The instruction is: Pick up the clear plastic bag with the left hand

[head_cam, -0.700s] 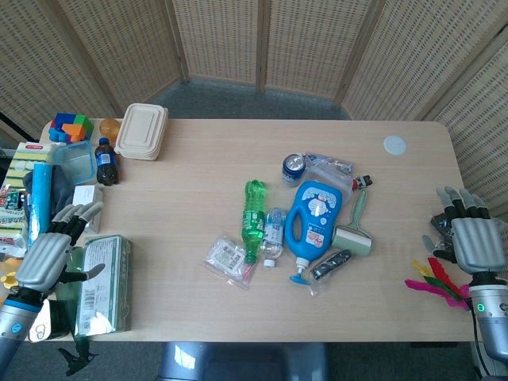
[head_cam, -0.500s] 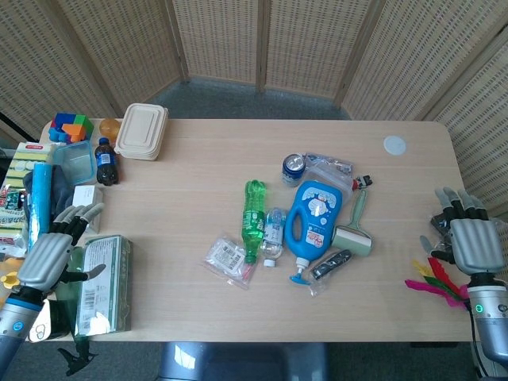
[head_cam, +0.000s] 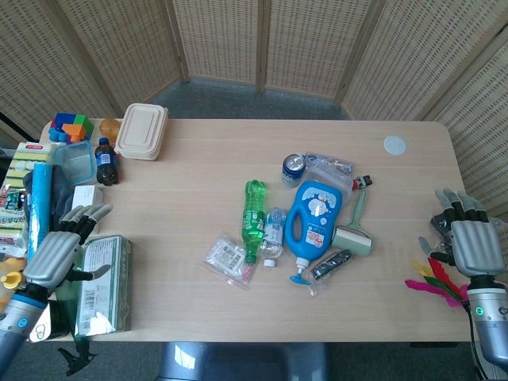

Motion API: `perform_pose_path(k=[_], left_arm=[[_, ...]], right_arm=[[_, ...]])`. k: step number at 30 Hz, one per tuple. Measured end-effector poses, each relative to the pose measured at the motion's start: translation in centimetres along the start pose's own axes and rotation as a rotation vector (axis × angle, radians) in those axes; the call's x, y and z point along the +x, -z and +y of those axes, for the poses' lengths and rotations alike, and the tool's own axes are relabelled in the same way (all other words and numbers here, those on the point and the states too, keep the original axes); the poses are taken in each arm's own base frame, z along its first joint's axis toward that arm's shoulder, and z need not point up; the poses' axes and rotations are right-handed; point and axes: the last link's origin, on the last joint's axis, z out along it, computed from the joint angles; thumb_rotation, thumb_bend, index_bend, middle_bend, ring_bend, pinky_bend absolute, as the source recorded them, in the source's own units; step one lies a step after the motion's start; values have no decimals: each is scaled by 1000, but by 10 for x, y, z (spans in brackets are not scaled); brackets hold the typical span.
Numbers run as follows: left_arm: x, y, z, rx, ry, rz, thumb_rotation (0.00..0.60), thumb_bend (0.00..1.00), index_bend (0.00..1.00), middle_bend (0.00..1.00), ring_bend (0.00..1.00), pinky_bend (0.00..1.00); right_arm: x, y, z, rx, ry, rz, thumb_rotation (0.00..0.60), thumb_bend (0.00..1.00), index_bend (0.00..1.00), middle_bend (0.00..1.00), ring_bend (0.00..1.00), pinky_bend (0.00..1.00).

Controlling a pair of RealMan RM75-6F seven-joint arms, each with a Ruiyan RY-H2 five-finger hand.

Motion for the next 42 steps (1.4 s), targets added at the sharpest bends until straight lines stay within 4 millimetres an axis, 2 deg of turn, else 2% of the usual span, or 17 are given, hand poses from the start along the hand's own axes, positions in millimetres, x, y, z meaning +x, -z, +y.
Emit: perform_pose_path(k=[7, 16, 23, 29, 42], left_arm=[[1, -6, 2, -11, -36, -35, 600, 246, 0, 0, 0, 0], [-16, -26, 12, -47, -132, -178, 600, 247, 0, 0, 0, 0], [-47, -57, 33, -120, -165, -282, 600, 247, 0, 0, 0, 0], [-74, -81, 55, -183, -166, -300, 600, 248, 0, 0, 0, 0], [-130, -123, 91, -254, -186, -371, 600, 247, 0, 0, 0, 0]], right_arm=[[-1, 5, 3, -10, -15, 1, 414, 321, 0, 0, 0, 0], [0, 9, 5, -10, -22, 3, 414, 322, 0, 0, 0, 0], [1, 13, 6, -6, -31, -1, 414, 321, 0, 0, 0, 0], [2, 16, 5, 5, -36, 0, 415, 320, 0, 0, 0, 0], [6, 19, 9, 10, -52, 2, 415, 320, 0, 0, 0, 0]])
